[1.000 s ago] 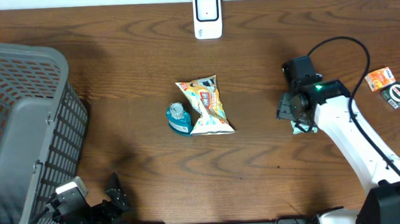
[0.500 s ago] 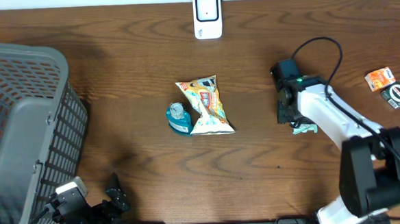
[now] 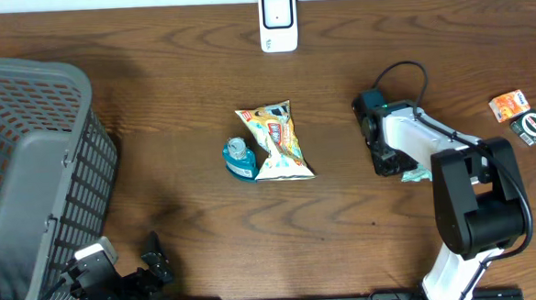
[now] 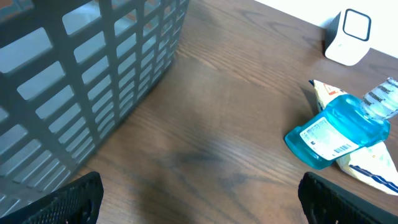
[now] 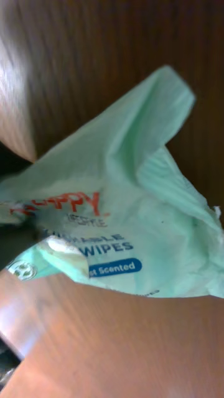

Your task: Scan the item barcode

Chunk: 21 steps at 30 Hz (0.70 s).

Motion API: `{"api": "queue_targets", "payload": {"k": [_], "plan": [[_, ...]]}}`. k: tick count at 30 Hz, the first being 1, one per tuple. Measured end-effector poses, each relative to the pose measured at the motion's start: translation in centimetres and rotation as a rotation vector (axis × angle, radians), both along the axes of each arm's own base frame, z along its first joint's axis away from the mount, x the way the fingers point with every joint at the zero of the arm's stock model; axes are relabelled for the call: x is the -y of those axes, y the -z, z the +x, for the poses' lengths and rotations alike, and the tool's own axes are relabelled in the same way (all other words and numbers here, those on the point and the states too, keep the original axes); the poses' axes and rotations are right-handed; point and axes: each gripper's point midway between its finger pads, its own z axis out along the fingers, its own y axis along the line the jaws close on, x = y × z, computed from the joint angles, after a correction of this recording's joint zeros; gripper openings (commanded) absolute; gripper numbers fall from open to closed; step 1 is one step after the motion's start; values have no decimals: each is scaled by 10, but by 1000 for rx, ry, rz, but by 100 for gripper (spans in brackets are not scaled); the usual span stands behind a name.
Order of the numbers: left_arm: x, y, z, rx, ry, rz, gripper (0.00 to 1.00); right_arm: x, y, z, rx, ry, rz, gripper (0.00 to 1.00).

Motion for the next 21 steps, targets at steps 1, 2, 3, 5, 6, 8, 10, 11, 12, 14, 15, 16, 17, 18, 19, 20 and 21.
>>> {"api": "queue_targets", "payload": {"k": [1,2,3,5,6,8,10,11,12,14,15,16,17,18,19,20,21], "plan": [[0,0,0,0,0,0,99,1,0,-1,-4,1,-6,1],[0,0,0,0,0,0,99,1,0,-2,-6,5,-10,1],[0,0,0,0,0,0,99,1,0,-2,-6,7,-9,1],[0,0,0,0,0,0,99,-3,0,-2,-11,11,22,1],[0,0,0,0,0,0,99,-6,0,-1,-13,14,45,1],[0,0,0,0,0,0,99,-23,-2,2,-31,-9,170,1],[0,0,0,0,0,0,99,-63,-10,10,-40,-74,414,1],[0,0,0,0,0,0,99,-84,-19,14,-37,-118,539,1],[0,0,0,0,0,0,99,-113,-33,16,-31,-183,702,1],[0,0,0,0,0,0,99,-136,-51,16,-17,-241,842,1],[0,0,0,0,0,0,99,-150,-65,14,-7,-276,946,1],[0,0,0,0,0,0,99,-156,-72,12,-4,-292,1001,1],[0,0,0,0,0,0,99,-166,-82,8,-8,-319,1094,1],[0,0,0,0,0,0,99,-171,-86,6,-13,-334,1139,1],[0,0,0,0,0,0,99,-178,-93,2,-24,-359,1209,1],[0,0,0,0,0,0,99,-190,-106,-6,-38,-415,1320,1],[0,0,0,0,0,0,99,-196,-113,-10,-42,-450,1377,1]]}}
